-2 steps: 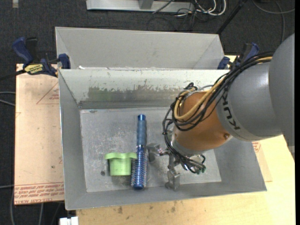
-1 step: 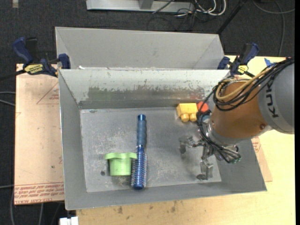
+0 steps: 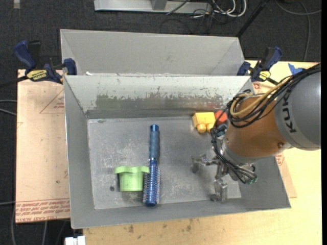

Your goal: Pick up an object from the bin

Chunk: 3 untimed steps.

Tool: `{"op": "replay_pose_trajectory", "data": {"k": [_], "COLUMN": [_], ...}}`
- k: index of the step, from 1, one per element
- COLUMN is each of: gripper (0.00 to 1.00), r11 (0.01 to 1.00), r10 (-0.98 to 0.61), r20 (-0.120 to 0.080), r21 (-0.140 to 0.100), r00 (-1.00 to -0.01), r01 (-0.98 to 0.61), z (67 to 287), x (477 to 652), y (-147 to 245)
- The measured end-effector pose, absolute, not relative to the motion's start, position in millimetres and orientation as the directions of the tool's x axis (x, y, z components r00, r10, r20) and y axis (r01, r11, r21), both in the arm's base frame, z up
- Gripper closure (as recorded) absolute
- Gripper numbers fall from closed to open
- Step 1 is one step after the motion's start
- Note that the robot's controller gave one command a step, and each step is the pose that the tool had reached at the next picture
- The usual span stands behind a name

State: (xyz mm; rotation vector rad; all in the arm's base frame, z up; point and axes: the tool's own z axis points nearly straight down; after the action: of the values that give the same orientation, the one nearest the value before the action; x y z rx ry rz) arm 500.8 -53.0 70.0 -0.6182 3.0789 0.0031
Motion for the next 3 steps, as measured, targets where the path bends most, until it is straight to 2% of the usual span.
{"op": "replay_pose_trajectory", "data": {"k": [1,2,3], "gripper": [0.0,0.0,0.0], "r11": [0.905,0.858,0.842], "r10": [-0.425,-0.514,-0.54], "r20": [-0.003,-0.009,-0.007], "r21": [0.001,-0.004,0.011], "r00": [-0.905,-0.858,-0.842], "r01": [-0.425,-0.514,-0.54], "z": [75,71,79], "x": [514.2,597.6,637.3], "y": [-150,-136,-148]}}
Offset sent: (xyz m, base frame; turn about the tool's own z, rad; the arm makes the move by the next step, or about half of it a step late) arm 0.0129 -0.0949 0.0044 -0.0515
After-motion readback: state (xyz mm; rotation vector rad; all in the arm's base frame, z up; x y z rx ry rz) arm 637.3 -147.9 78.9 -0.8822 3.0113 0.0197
